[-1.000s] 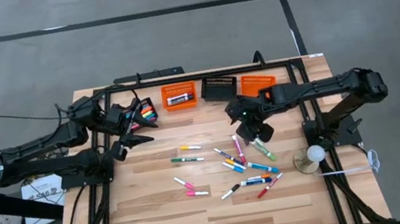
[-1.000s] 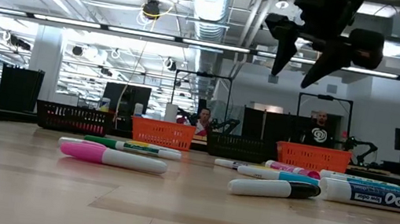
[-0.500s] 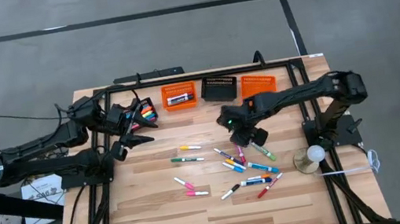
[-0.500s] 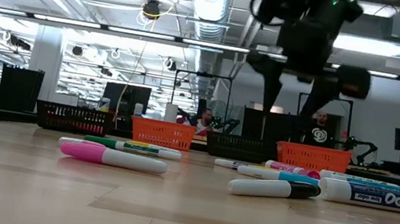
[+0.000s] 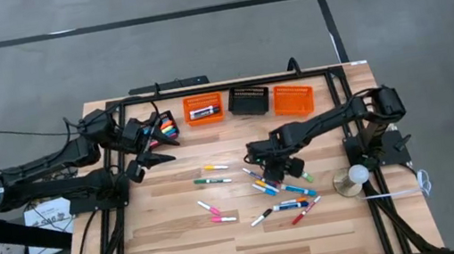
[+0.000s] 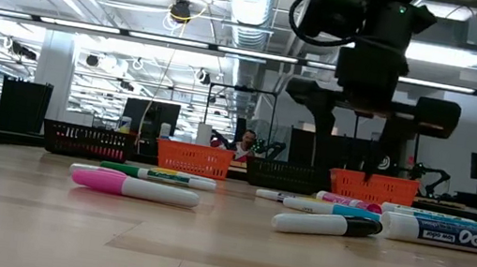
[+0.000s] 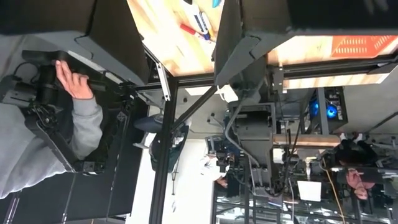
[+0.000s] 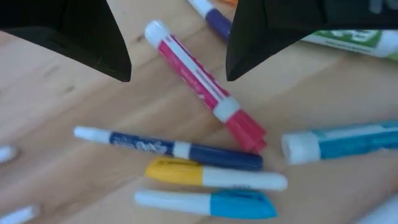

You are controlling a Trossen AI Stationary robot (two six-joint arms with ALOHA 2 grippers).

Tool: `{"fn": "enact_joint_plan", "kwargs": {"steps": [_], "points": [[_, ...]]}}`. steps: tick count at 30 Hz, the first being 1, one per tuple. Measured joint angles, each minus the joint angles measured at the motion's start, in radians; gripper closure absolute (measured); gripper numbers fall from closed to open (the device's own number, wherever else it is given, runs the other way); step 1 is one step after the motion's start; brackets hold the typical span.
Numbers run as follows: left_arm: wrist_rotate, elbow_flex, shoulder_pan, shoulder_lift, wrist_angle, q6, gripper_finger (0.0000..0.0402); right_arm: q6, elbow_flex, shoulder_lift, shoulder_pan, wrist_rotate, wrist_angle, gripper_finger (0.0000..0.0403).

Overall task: Pick & Place Markers
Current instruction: Put the large pink marker pen into the left orange bin

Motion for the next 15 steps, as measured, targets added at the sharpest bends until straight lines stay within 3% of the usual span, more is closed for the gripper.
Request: {"fn": "enact_joint_plan", "kwargs": {"steps": [15], "points": [[0.000, 0.000, 0.000, 0.007, -0.006, -0.003, 0.0217, 0.009, -0.048, 0.039, -0.007, -0.007, 0.033, 0.0148]]}}
